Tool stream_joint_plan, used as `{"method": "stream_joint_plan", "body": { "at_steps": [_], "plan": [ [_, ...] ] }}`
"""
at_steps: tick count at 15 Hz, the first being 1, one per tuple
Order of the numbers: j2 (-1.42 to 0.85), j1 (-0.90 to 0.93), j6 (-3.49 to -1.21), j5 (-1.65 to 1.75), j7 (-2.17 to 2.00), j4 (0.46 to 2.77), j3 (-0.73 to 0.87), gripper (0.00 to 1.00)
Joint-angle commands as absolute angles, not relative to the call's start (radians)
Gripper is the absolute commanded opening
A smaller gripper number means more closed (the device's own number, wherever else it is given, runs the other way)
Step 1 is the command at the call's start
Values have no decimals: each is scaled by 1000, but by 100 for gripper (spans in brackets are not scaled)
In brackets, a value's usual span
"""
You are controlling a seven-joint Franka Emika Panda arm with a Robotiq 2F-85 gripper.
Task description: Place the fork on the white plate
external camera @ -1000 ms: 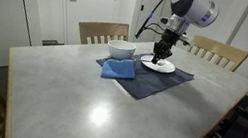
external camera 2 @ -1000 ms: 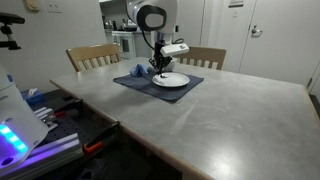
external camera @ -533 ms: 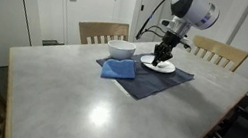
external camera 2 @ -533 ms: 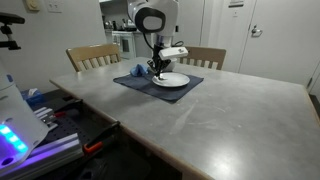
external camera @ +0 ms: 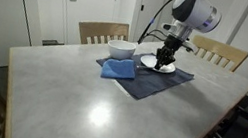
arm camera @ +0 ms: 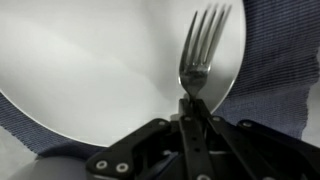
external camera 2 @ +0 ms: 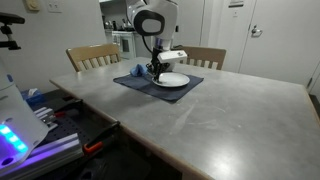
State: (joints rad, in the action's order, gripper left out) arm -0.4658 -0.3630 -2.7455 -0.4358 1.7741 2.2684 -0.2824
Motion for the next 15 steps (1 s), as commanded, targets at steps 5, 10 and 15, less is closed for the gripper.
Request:
{"method": "stream_joint_plan", "body": {
  "at_steps": [5,10,15],
  "plan": [
    [-470,-337,-2753,-408,1763,2278,-251,2],
    [-464,-342,-2756,-412,1766,2288,-250,2],
    [-467,-345,-2758,-416,1770,2287,-252,2]
  ]
}}
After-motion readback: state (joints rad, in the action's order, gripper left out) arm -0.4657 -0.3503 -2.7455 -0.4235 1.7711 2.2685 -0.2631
